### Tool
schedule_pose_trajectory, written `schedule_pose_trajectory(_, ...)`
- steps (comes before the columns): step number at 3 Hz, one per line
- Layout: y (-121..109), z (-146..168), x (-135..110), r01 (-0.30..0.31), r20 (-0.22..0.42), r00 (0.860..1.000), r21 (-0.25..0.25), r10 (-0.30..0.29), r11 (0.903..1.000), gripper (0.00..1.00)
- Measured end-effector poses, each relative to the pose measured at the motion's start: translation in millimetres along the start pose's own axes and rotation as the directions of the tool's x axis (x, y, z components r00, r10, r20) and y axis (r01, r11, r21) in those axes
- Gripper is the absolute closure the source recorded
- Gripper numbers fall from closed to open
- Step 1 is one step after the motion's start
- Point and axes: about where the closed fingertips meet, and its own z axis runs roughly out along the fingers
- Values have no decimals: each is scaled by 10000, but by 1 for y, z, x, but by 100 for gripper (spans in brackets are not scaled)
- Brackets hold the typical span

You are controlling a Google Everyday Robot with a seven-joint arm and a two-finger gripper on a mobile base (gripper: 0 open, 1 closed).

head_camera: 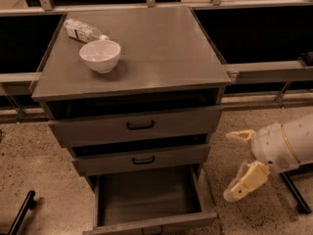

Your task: Close bottom drawer

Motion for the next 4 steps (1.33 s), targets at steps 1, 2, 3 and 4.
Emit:
schedule_pose_trajectory(1, 4, -1, 0, 432, 535, 9976, 15, -433, 9991, 0)
schedule_pose_trajectory(2, -2, 21, 4, 496, 595, 9970, -136, -487, 9987, 0)
schedule_pose_trajectory(3, 13, 119, 37, 307, 2164, 9762, -779, -131, 9965, 0)
schedule_pose_trajectory(4, 17, 206, 66, -47, 2776, 9601, -1083, 348, 9941, 0)
